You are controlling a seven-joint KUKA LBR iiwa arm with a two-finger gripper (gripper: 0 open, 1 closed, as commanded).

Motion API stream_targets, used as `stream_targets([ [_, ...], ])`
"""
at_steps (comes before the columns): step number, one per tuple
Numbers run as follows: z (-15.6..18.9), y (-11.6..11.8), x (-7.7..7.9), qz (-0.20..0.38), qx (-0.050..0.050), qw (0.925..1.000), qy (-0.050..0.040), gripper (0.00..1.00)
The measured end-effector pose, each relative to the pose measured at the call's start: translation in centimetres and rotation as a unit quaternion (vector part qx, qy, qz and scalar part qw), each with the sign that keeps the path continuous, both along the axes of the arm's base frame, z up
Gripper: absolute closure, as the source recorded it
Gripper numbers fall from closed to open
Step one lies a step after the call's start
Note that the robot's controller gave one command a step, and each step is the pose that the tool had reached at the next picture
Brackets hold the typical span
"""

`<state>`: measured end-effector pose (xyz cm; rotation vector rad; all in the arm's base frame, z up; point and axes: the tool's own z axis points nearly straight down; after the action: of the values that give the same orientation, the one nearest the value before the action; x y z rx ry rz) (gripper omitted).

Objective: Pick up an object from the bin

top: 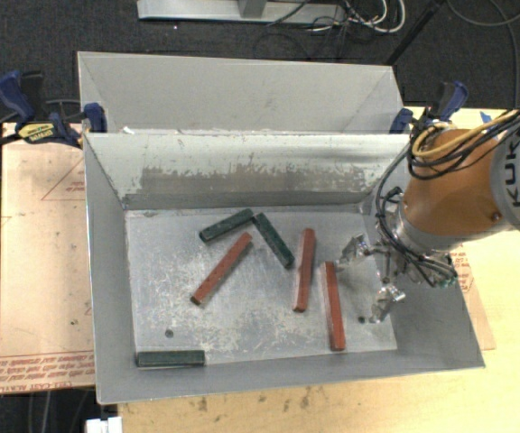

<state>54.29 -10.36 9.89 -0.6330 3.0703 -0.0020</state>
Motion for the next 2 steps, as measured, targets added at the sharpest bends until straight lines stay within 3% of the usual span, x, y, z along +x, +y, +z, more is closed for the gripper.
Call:
stream_targets([
  [1,-1.45,4.34,3.34,0.038,-0.003,0.9991,-0.0208,1.0],
  [2,-1.79,3.87,2.51,0.038,-0.005,0.9993,-0.0026,0.0],
])
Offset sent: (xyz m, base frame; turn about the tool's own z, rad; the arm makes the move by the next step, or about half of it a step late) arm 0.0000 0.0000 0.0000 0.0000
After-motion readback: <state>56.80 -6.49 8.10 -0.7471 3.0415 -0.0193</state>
